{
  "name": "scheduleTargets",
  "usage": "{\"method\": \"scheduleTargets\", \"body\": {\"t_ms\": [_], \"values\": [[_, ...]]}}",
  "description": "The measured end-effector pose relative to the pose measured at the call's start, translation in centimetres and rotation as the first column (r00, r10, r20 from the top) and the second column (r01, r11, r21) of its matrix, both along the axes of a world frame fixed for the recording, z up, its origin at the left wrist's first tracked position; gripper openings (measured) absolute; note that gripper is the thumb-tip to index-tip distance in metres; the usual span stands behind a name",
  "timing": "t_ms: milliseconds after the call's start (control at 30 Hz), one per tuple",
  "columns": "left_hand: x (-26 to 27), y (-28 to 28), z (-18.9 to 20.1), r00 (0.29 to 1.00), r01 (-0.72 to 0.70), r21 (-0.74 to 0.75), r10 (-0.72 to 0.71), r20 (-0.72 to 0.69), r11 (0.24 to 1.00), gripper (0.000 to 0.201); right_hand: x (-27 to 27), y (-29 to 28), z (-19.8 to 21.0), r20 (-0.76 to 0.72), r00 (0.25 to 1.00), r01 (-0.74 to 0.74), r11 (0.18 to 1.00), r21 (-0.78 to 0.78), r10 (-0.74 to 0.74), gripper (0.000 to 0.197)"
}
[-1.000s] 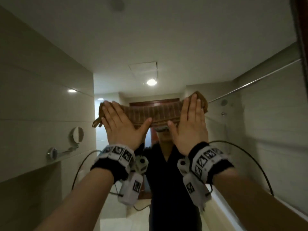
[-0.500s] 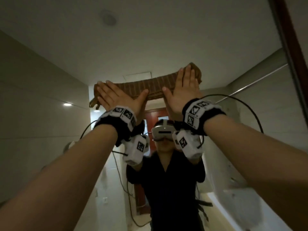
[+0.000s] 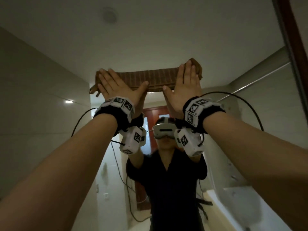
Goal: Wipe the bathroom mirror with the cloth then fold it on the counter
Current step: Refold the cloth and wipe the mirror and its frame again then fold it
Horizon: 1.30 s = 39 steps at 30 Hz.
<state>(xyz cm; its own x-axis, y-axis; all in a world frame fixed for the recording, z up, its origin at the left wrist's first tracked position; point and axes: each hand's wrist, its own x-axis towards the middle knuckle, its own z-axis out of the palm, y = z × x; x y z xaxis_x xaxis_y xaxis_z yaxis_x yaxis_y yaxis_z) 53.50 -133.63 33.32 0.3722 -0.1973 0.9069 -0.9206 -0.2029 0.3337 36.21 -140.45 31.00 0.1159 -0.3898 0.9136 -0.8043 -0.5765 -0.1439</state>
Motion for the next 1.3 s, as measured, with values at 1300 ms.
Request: {"method": "scheduleTargets", "body": {"t_ms": [1300], "values": [[15.7, 6.5, -8.3, 0.996, -0.076, 0.118, 0.08, -0.029, 0.99, 0.131, 14.0, 7.2, -6.5, -0.048, 0.994, -0.096, 0.992, 0.077, 0.1, 0.084]]}}
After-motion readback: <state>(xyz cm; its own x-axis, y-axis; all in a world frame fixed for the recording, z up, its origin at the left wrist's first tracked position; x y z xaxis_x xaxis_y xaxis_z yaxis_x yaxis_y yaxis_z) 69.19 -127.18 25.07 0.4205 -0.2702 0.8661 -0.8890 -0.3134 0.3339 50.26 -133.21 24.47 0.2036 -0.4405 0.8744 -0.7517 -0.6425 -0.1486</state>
